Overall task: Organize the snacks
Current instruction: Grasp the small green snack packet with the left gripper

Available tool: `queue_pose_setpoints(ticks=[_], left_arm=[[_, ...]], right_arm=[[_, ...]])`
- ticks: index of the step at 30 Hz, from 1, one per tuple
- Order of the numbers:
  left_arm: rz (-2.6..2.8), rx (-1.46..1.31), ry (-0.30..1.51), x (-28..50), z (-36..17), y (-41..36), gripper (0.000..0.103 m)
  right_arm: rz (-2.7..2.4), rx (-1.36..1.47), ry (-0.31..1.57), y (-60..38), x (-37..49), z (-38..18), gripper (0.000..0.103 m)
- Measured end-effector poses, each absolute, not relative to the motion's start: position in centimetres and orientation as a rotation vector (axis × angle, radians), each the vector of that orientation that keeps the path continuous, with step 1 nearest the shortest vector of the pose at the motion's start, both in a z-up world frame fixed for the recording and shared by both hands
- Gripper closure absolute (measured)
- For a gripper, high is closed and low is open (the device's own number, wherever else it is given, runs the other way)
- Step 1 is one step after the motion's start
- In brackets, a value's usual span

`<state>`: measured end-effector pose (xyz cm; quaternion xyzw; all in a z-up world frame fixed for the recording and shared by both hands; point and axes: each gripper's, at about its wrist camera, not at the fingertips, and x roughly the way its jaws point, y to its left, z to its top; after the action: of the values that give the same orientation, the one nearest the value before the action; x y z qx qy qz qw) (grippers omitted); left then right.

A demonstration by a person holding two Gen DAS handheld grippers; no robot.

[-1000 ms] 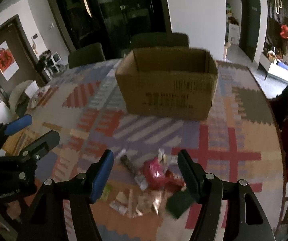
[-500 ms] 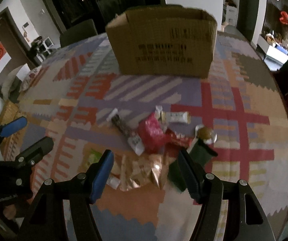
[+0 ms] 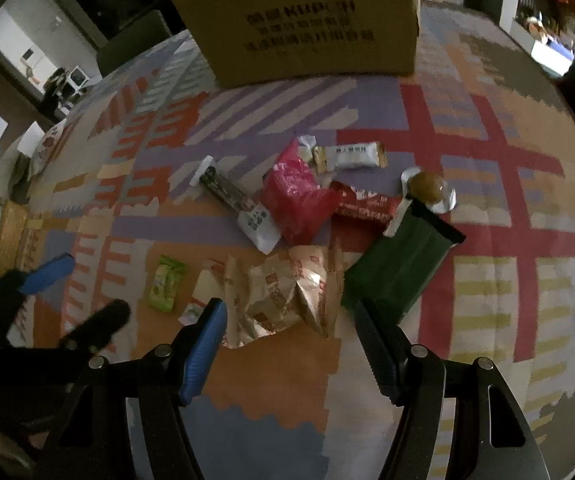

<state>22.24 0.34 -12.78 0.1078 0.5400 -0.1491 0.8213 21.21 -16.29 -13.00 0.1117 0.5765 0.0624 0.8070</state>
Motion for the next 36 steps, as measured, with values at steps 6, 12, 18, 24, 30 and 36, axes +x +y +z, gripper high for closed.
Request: queue_pose_setpoints(ticks=[6, 12, 18, 24, 30, 36], left_arm=[[-0.354, 0.185, 1.172, 22.9, -14.2, 0.5, 0.028], [-0.359, 0.159, 1.197, 23.9, -15.2, 0.1, 0.032], [-0.351, 0.147, 1.223, 25.0, -16.4, -0.2, 0.037], [-0.346, 0.126, 1.261, 25.8, -17.4, -0.2, 0.046], [-0.327, 0.154, 1.247, 26.0, -17.6, -0.5, 0.060], [-0.331, 0.153, 1.240, 26.0, -17.5, -0.4, 0.074]], right_arm=[[0.133, 0.247, 1.249, -15.9, 21.5, -14.0, 0.036], [0.133, 0.287, 1.275, -16.0, 22.1, -14.9, 0.036], [0.122, 0.340, 1.286, -16.3, 22.9, -15.5, 0.036], [0.116, 0.347, 1.294, -16.0, 23.3, -15.8, 0.037], [0.132, 0.343, 1.317, -15.8, 23.5, -16.2, 0.049], [0.137, 0.323, 1.304, -15.6, 23.5, -16.3, 0.054]])
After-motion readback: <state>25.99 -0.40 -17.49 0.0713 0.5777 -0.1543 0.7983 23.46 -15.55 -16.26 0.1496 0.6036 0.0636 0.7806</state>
